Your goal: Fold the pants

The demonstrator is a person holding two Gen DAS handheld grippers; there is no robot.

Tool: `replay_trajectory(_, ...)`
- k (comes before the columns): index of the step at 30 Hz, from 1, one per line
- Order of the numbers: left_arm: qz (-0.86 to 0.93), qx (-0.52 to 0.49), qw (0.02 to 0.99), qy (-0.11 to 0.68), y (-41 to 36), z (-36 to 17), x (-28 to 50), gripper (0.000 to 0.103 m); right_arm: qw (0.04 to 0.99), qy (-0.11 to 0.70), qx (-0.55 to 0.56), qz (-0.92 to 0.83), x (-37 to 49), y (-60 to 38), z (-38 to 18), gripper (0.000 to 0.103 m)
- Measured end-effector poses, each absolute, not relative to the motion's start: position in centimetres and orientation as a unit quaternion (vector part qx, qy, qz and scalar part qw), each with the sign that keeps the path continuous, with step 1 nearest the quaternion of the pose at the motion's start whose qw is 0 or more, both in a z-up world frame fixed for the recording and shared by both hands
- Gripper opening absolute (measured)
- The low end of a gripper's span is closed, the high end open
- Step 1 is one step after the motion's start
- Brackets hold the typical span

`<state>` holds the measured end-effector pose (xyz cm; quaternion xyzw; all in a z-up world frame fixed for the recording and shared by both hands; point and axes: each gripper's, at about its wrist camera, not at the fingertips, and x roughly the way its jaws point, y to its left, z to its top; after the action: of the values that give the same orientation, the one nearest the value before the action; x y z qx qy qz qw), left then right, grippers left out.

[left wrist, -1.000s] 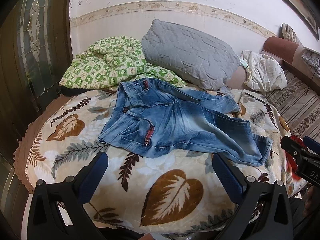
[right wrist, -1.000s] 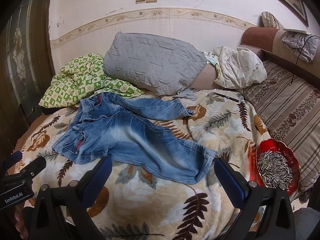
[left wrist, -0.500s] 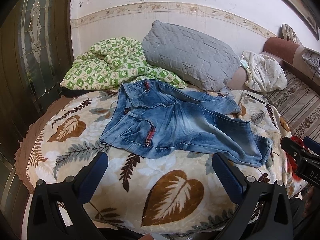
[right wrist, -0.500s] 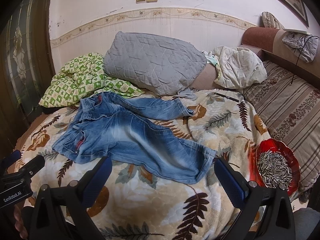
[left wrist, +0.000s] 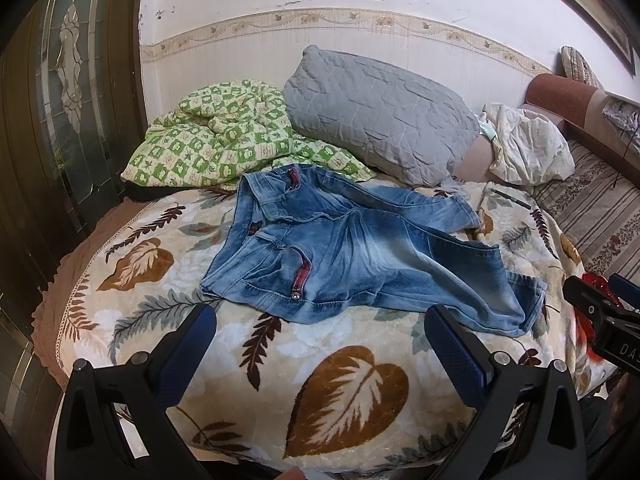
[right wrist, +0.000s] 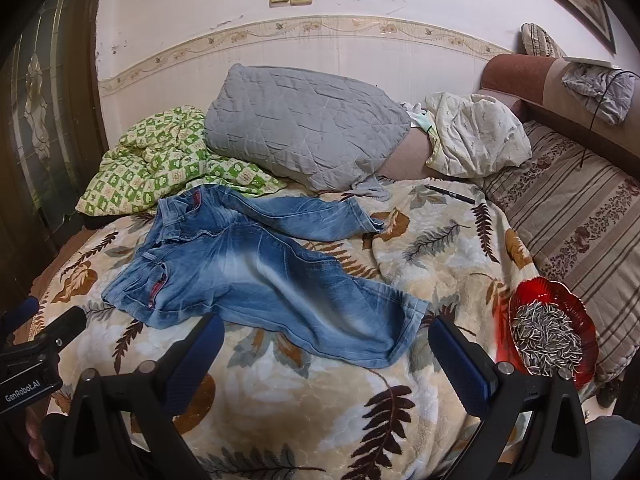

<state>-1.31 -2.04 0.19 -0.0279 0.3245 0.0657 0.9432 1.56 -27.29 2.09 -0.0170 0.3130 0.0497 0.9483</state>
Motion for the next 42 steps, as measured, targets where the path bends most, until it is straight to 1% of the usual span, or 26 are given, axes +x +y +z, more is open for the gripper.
replay_trajectory(10, 0.061, -0.019, 0.944, 0.323, -2.1, 0.2, -0.3, 0.103, 0.948, 0.315, -0.019, 0.048, 2.2, -27.9, 1.9, 0.103)
replay_trajectory(18, 0.044, -0.003, 0.950, 0.310, -2.6, 1.1, 4.2, 0.103, 0.948, 0.314, -0.031, 0.044, 6.3, -28.5, 2.5, 0.103)
replay_trajectory(22, 0.034, -0.012, 0.949, 0.314, -2.5, 0.7, 7.8, 0.103, 0.946, 0.320, -0.037, 0.045, 9.8, -29.3, 2.7, 0.103)
replay_trajectory(28, 0.034, -0.013, 0.949, 0.314, -2.5, -0.4, 13.6, 0.103, 0.937, 0.336, -0.047, 0.081, 17.5, -30.2, 2.6, 0.103)
replay_trajectory(32, 0.034, -0.006, 0.950, 0.311, -2.6, -1.4, 17.0, 0.103, 0.927, 0.356, -0.046, 0.104, 22.7, -30.3, 1.4, 0.103)
replay_trajectory(37, 0.034, -0.007, 0.951, 0.307, -2.6, -2.6, 19.3, 0.103, 0.913, 0.379, -0.052, 0.143, 29.3, -30.5, -1.2, 0.102)
replay_trajectory(40, 0.030, -0.011, 0.946, 0.321, -2.7, -4.2, 20.5, 0.103, 0.911, 0.378, -0.073, 0.148, 32.3, -30.3, -2.3, 0.095)
replay_trajectory(41, 0.029, -0.009, 0.945, 0.326, -2.7, -4.6, 20.9, 0.103, 0.909, 0.381, -0.086, 0.149, 33.4, -30.1, -2.9, 0.091)
replay_trajectory(42, 0.027, -0.007, 0.943, 0.332, -2.9, -5.0, 21.2, 0.103, 0.904, 0.388, -0.097, 0.149, 34.3, -29.8, -3.4, 0.090)
